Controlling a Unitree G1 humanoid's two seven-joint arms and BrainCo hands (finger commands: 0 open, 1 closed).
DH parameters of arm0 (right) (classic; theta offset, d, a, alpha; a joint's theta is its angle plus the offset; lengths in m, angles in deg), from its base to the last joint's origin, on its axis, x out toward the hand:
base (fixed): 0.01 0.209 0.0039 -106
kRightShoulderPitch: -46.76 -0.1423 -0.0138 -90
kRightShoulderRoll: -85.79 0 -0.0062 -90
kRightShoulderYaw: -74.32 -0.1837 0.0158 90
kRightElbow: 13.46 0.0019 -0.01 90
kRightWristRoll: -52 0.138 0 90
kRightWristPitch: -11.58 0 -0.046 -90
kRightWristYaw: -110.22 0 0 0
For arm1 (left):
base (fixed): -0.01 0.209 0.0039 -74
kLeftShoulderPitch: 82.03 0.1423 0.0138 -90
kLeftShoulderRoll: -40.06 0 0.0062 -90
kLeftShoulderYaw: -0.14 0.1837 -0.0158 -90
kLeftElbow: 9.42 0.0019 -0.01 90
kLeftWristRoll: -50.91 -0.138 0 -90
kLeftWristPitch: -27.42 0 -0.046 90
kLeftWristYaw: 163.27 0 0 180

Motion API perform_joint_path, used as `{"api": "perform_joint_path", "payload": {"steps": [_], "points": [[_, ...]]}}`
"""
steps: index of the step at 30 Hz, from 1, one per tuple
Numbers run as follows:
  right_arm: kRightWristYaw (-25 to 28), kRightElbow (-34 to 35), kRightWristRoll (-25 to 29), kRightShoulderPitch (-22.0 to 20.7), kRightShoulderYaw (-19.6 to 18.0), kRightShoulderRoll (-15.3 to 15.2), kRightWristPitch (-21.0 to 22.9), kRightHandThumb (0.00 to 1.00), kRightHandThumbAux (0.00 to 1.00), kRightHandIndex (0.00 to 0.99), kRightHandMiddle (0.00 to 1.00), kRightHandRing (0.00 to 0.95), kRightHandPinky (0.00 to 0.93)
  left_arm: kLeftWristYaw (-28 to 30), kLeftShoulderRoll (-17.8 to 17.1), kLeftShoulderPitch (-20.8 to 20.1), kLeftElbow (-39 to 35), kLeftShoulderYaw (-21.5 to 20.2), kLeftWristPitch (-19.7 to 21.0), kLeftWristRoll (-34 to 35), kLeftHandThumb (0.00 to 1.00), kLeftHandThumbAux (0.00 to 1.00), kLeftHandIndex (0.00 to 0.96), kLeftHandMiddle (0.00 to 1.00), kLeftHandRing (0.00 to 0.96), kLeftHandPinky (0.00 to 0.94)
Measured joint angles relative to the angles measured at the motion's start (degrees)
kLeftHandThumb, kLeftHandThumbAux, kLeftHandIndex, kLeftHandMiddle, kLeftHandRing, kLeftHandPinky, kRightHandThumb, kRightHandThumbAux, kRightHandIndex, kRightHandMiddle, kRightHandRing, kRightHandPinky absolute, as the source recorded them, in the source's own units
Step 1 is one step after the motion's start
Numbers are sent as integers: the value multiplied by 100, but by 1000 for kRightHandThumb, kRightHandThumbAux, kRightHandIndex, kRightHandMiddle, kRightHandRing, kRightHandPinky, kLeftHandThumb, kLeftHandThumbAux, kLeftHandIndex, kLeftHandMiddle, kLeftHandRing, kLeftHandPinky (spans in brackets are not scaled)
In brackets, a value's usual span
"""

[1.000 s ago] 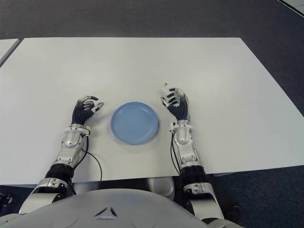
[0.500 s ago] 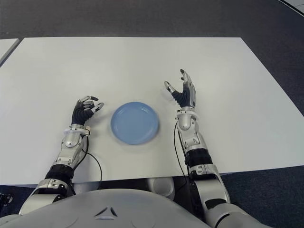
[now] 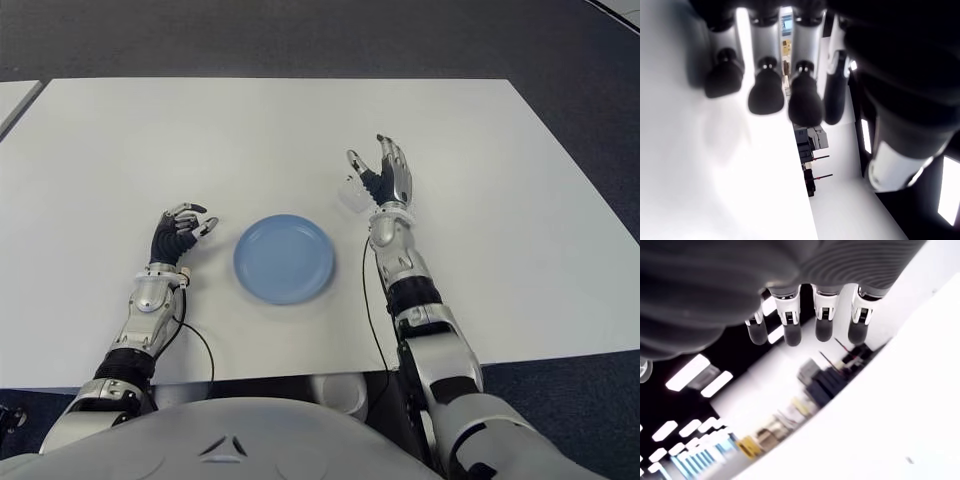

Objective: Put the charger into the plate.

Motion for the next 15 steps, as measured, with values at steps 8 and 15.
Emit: {"api": "perform_joint_path", "payload": {"steps": [8,15], "points": [[-17,-1211,-62,-513,331,-78,119,558,175,0,0,0,0,-23,0,11,-16,-4,1,-38,706,719,437,782,781,783],[318,-1796,-64,-728,598,-128,353,562,179,0,0,0,0,-23,2,52,-70,-7,11,-42,706,719,437,777,778,780]]}}
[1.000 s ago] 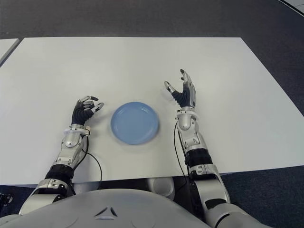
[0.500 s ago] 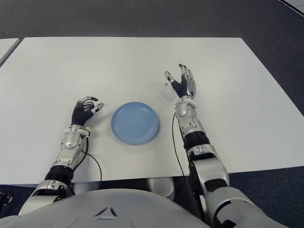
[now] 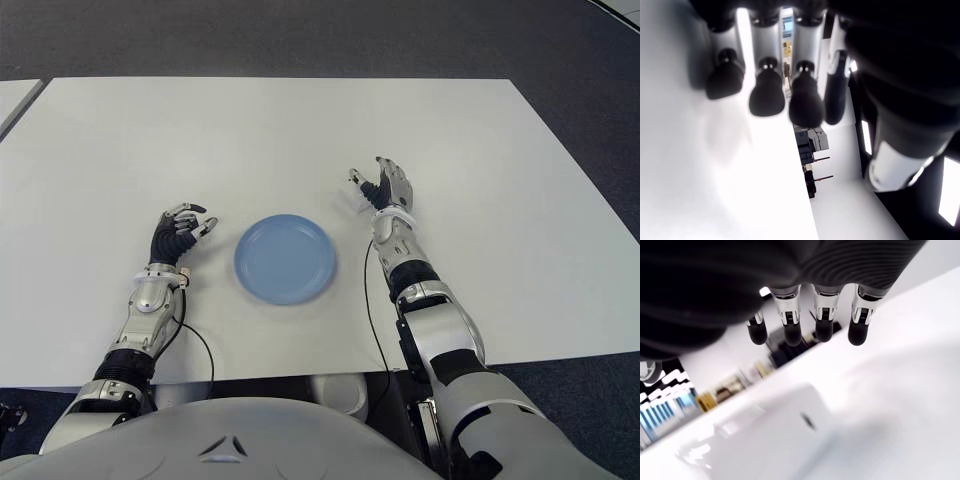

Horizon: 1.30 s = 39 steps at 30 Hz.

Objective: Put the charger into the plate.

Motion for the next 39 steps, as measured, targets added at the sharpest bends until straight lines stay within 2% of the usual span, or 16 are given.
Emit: {"api": "perform_joint_path", "payload": {"steps": [13,28,39], "points": [[865,-340,-21,-403,411,3,689,540,166,0,0,0,0,0,8,15,-21,11,10,-20,706,719,437,786,789,792],[1242,-704,-240,-692,958,-14,965,507,161,0,0,0,0,0,7,15,-19,4,18,-34,706,719,437,782,781,779],[1447,-768,-648,-764,1505,-71,1212,513,160,0,0,0,0,-1,23,15,-29,1,44,-32,706,719,437,775,775,778]]}}
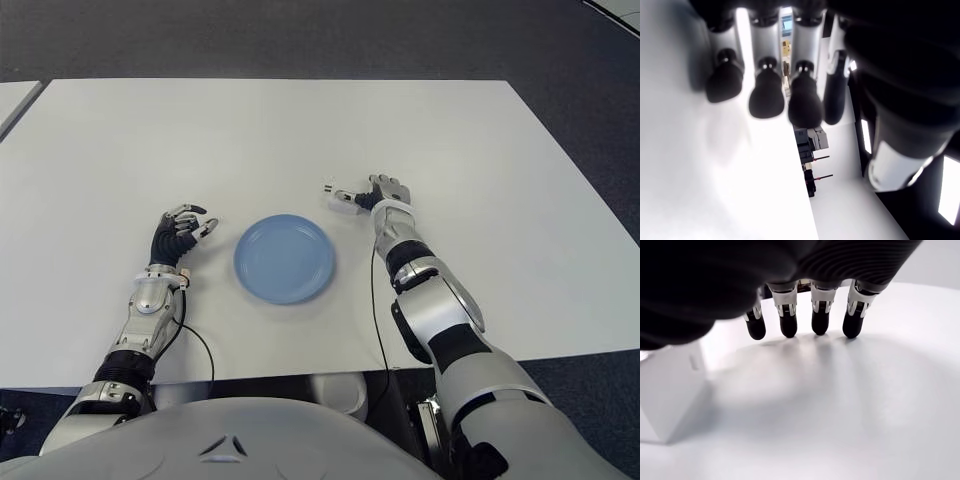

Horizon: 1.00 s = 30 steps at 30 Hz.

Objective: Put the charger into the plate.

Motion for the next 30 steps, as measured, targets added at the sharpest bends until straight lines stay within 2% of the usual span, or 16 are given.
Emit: {"api": "perform_joint_path", "payload": {"steps": [13,21,30], "points": [[176,249,-181,-10,436,-15,463,537,175,0,0,0,0,0,18,5,-19,0,18,9,705,719,437,777,776,780],[174,820,-267,213,565,-136,633,562,196,0,0,0,0,0,34,8,-27,-2,-69,16,706,719,438,780,780,785],[-355,1579,-269,694,391,-163,891,575,264,0,0,0,0,-3,34,7,-32,-6,-65,12,706,719,438,774,769,765]]}}
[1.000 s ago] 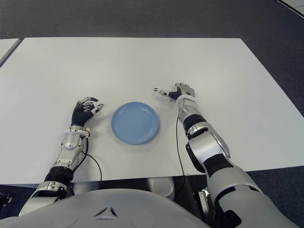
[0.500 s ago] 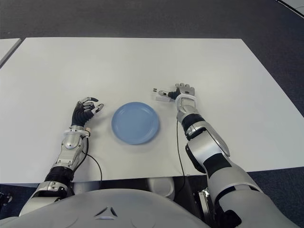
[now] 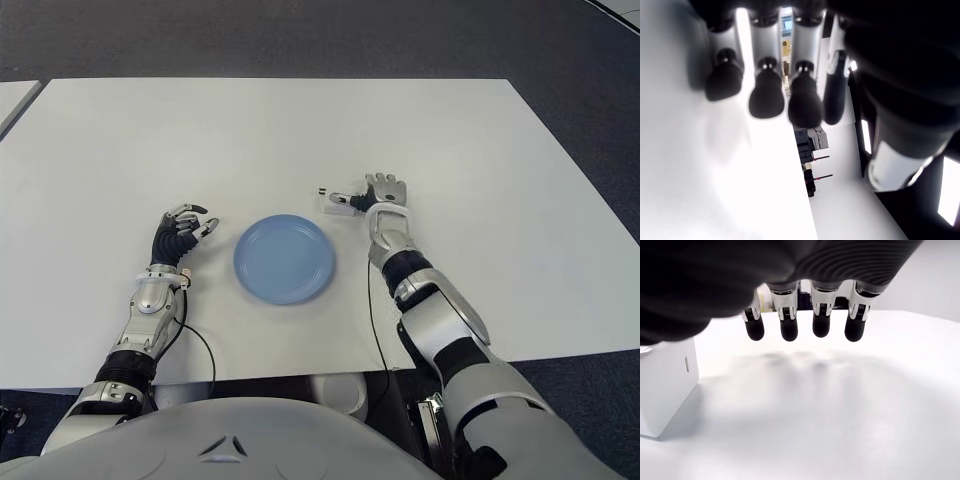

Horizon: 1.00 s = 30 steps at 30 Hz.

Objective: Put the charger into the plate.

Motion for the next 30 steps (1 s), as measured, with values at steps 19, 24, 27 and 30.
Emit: {"api": "perform_joint_path", "payload": {"steps": [19,24,27,30], "points": [[-221,1814,13,603,-642,-104,415,309,538,0,0,0,0,-39,16,31,-107,-15,93,2,705,719,437,770,766,772],[-226,2238,22,767,-839,-145,412,260,557,0,0,0,0,-53,11,34,-108,-16,93,-8,705,719,437,774,772,778],[-228,2392,32,811,-953,-172,391,243,565,0,0,0,0,-53,11,36,-108,-16,92,-2,705,719,437,773,770,769],[-228,2551,63,854,-1073,-199,321,236,569,0,0,0,0,-53,11,39,-108,-19,90,6,705,719,437,771,767,762]]}}
